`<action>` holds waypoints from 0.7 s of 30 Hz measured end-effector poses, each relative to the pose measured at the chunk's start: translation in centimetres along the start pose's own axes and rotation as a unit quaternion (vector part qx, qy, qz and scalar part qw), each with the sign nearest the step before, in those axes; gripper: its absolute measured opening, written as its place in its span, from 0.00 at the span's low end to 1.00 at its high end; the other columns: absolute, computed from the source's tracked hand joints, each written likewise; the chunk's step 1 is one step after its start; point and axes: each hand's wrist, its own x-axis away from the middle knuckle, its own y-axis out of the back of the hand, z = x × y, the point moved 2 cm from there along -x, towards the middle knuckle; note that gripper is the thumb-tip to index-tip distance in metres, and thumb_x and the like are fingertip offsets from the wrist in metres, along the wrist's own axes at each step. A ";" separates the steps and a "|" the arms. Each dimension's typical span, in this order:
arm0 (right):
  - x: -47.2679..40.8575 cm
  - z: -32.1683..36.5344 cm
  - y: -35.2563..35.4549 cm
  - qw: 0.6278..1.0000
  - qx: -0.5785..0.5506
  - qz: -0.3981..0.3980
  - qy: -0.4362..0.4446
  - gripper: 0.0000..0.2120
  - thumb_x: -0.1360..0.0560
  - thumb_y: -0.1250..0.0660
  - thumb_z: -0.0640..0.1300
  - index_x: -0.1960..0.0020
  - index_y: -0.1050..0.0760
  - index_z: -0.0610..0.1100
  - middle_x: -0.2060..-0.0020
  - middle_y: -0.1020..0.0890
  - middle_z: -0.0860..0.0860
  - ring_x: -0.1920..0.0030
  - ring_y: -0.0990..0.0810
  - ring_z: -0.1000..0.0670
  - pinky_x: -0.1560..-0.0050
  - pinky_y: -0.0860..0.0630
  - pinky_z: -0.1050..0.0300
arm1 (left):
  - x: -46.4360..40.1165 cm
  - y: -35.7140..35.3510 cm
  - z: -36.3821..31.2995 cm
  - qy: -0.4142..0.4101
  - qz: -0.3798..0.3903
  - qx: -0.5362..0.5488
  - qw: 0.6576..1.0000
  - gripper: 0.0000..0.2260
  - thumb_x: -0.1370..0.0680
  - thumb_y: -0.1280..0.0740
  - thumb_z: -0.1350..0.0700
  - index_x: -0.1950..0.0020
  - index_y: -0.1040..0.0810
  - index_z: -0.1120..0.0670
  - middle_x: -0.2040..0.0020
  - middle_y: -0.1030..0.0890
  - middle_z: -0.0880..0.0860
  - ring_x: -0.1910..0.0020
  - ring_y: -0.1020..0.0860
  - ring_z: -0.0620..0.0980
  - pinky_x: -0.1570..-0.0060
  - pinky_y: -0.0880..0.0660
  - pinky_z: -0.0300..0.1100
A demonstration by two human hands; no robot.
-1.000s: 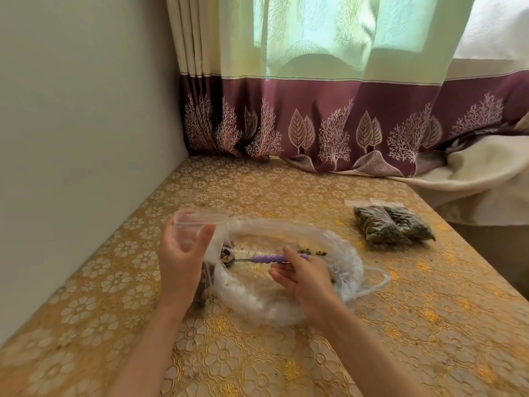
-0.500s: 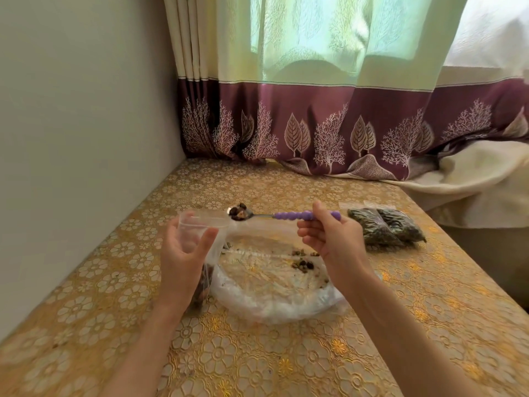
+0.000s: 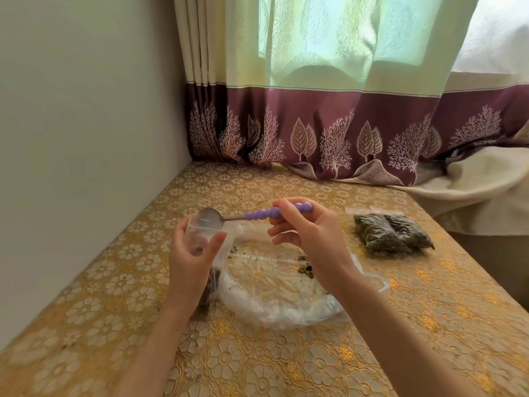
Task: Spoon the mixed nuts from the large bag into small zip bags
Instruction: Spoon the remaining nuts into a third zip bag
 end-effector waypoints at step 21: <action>1.5 -4.9 4.2 0.988 0.115 -0.099 -0.042 0.16 0.21 0.36 0.45 0.61 0.23 0.34 0.69 0.16 0.45 0.74 0.23 0.49 0.75 0.26 0.60 | -0.3 0.5 -0.6 -0.050 -0.054 0.007 0.997 0.11 0.29 0.30 0.46 0.49 0.27 0.41 0.55 0.20 0.42 0.58 0.21 0.32 0.62 0.26 0.25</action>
